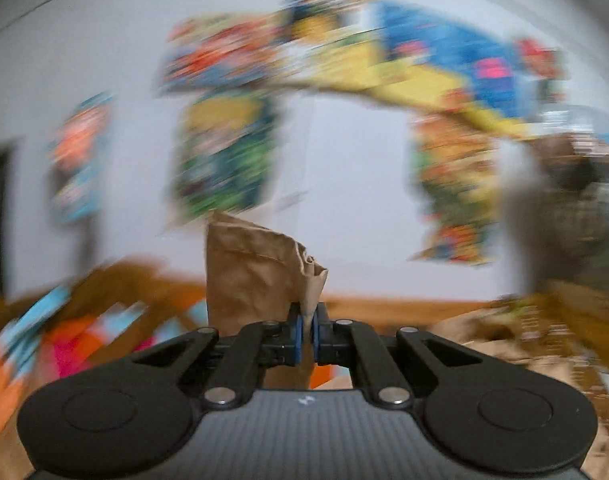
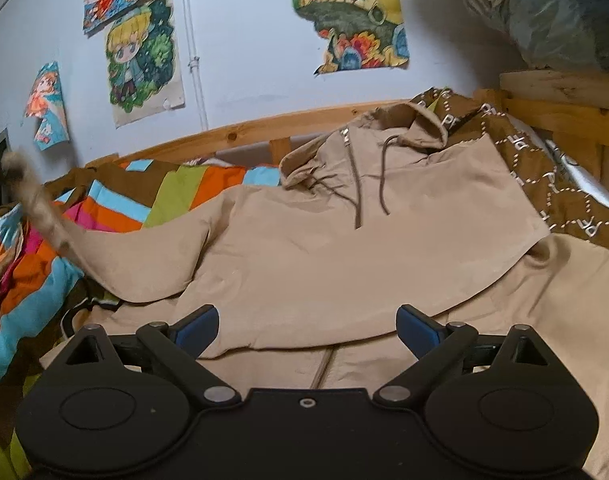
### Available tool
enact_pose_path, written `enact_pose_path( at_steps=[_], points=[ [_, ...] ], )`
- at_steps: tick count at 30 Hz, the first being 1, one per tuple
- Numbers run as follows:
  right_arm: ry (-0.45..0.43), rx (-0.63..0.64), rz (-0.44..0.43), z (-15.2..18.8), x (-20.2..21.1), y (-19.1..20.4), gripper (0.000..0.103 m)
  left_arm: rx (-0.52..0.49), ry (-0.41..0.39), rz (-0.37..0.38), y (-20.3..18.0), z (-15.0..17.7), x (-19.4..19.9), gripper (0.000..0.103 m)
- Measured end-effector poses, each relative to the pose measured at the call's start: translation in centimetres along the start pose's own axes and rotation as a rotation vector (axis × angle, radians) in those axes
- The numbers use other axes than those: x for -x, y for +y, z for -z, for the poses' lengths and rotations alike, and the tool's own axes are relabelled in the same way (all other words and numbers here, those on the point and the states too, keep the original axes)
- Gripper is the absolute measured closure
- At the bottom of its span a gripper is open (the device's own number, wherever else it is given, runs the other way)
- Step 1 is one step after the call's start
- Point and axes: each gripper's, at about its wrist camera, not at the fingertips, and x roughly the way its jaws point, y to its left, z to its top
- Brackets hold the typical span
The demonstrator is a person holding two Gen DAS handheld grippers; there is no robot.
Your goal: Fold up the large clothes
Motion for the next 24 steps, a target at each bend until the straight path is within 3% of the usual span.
enact_pose_path(
  at_steps=[5,10,13,15,18,20,24],
  points=[
    [-0.058,-0.027,0.066,-0.5,0.7,-1.9,0.007,-0.120,0.021,0.318,-8.4,-2.2,-2.2,0.099],
    [-0.129,-0.090,0.205,-1.1,1.6,-5.6,0.007,-0.149,0.147,0.506,-15.8,2.2,-4.3,0.099],
    [-0.152,-0.129,0.274,-1.0,2.1,-7.8,0.007,-0.138,0.249,0.531,-19.5,7.1,-5.4,0.099],
    [-0.157,-0.150,0.310,-0.8,2.0,-9.3,0.007,-0.114,0.361,0.556,-20.9,10.3,-6.2,0.096],
    [-0.148,-0.160,0.365,-0.1,1.8,-11.2,0.007,-0.082,0.490,0.587,-20.8,13.3,-6.7,0.074],
    [-0.133,-0.153,0.398,0.5,1.7,-12.1,0.007,-0.084,0.506,0.601,-19.5,14.3,-6.1,0.043],
    [-0.123,-0.187,0.407,0.9,1.8,-13.2,0.007,-0.105,0.502,0.576,-16.6,13.6,-5.5,0.037]
  ],
)
